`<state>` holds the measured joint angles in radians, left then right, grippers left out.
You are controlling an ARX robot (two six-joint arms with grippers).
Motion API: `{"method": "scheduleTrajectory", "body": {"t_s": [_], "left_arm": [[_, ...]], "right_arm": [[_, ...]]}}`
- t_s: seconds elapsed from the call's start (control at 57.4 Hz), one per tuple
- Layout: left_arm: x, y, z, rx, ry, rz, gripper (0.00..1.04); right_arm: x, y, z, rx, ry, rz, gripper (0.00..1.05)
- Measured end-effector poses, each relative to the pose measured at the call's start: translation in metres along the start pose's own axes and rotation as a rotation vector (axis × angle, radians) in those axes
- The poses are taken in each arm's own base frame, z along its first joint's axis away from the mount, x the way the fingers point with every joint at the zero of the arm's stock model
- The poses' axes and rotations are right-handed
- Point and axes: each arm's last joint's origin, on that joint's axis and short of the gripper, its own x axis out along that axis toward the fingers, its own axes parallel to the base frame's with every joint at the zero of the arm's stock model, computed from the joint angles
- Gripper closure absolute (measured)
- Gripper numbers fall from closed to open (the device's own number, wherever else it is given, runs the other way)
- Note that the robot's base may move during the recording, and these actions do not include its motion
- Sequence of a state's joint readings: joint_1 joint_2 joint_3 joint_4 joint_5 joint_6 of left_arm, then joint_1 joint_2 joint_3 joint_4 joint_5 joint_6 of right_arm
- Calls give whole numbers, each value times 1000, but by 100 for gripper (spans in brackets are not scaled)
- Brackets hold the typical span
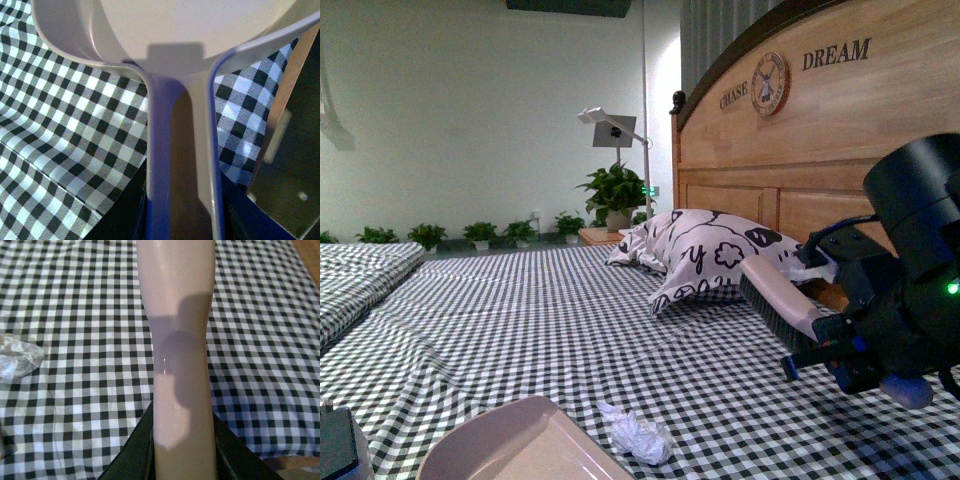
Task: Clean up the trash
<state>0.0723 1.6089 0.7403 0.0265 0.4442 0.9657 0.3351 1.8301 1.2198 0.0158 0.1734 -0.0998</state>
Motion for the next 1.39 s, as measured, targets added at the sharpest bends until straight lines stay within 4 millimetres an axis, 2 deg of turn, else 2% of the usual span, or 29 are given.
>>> {"method": "scheduleTrajectory", "body": {"t_s": [0.192,0.349,0.436,0.523,0.68,0.784,0.941,1.063,1.168,1.272,1.394], "left_arm": [[0,0,0,0,0,0,78],[0,0,0,0,0,0,78],[0,0,0,0,0,0,78],[0,0,0,0,0,0,78],[0,0,0,0,0,0,78],[0,0,0,0,1,0,78],[0,0,0,0,0,0,78],[0,0,0,0,0,0,78],[0,0,0,0,0,0,78],[0,0,0,0,1,1,78],[0,0,0,0,1,0,78]], "right_arm": [[30,5,-18,-61,61,-57,85],[47,12,-35,-82,120,-58,85],[54,20,-44,-94,151,-23,85],[56,36,-49,-106,160,31,85],[53,52,-50,-91,150,148,85],[44,64,-51,-76,146,286,85],[9,75,-44,-65,88,592,85],[-21,64,-28,-59,7,746,85],[-42,38,-14,-52,-64,748,85],[-48,13,-10,-35,-84,668,85],[-45,-11,-23,-10,-67,561,85]]}}
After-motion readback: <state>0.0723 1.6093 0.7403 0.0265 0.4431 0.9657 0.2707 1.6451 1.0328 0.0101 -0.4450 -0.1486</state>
